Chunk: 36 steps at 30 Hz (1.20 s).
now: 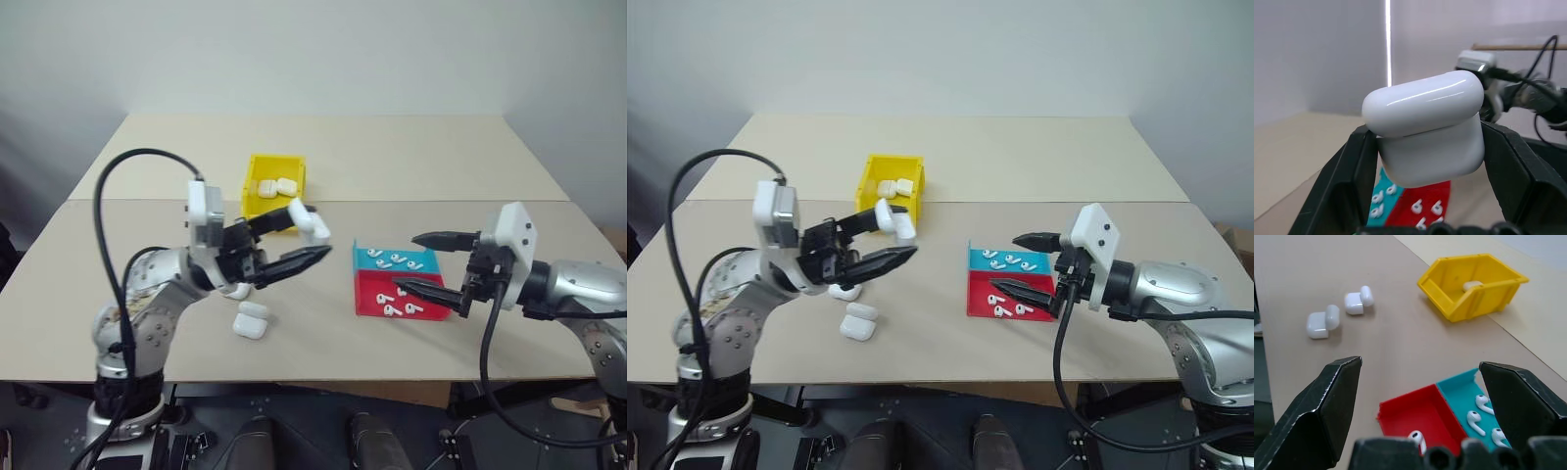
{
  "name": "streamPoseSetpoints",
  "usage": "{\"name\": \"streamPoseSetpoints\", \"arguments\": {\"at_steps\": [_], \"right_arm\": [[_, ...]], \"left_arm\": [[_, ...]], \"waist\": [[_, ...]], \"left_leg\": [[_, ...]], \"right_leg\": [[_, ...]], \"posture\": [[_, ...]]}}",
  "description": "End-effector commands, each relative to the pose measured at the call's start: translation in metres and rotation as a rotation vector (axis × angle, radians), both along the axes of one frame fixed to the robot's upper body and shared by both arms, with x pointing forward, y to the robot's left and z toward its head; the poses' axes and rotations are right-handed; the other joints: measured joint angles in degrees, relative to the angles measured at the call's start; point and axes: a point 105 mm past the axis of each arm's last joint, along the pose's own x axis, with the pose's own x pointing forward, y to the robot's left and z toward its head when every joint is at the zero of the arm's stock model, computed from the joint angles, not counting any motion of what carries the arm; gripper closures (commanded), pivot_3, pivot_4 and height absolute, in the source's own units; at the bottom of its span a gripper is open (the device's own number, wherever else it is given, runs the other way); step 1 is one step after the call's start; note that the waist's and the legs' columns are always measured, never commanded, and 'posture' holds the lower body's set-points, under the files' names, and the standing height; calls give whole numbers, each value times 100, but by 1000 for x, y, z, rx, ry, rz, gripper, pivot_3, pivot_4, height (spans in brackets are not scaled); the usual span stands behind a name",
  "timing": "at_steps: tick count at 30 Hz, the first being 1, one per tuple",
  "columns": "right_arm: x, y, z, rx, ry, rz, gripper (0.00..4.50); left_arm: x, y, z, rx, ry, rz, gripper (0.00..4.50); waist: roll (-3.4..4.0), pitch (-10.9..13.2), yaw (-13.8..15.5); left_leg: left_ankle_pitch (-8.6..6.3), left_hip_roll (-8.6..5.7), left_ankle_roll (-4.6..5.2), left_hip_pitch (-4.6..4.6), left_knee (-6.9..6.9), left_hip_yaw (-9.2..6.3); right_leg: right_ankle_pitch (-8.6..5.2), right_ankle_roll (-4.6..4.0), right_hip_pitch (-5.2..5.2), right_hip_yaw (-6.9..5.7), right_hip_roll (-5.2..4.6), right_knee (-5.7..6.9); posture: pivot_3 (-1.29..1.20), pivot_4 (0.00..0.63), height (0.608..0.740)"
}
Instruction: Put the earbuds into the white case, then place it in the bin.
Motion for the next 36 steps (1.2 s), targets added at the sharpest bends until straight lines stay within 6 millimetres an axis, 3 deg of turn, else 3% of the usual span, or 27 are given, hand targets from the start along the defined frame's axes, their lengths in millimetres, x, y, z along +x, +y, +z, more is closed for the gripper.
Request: {"name": "streamPoseSetpoints", "arguments": {"at_steps": [1,6,12,24,29,32,36], "right_arm": [[-2,-5,4,-108,-64,-56,0],[0,-9,-9,-206,-49,-84,0],[5,-4,-18,-235,-55,-73,0],[11,3,-19,-265,-72,-69,0],[5,18,0,-106,-91,-33,0],[1,24,1,-77,-83,-18,0],[-1,24,-4,-69,-63,-33,0]], "left_arm": [[-7,-10,14,-49,-112,-126,1579],[-11,-20,17,-78,-168,-211,1579],[-13,-17,22,-95,-207,-258,1579],[-12,-11,26,-107,-210,-267,1579],[-2,-10,21,-78,-180,-184,1579],[8,-1,7,-5,-141,-103,1579],[18,12,-34,216,-98,-9,1579]], "waist": [[0,0,10],[0,0,-15],[-1,1,-11],[-1,1,-8],[-1,1,-15],[0,0,-13],[0,0,-10]], "left_leg": [[0,0,0,-1,1,-2],[0,-2,1,-3,2,-6],[0,-2,1,-4,4,-8],[0,-2,1,-12,5,-14],[0,-2,1,-22,4,-16],[-1,-1,1,-29,4,-18],[-1,-1,2,-30,1,-18]], "right_leg": [[-1,-2,0,-1,0,-1],[-9,-13,3,-1,0,-8],[-11,-12,2,-2,0,-8],[-11,-11,3,-8,-1,-24],[-1,-1,5,-10,-1,-44],[6,8,3,-12,-1,-49],[2,-1,1,-14,-1,-53]], "posture": [[0,150,740],[0,150,740],[0,150,740],[0,150,740],[0,150,740],[0,150,740],[0,150,740]]}}
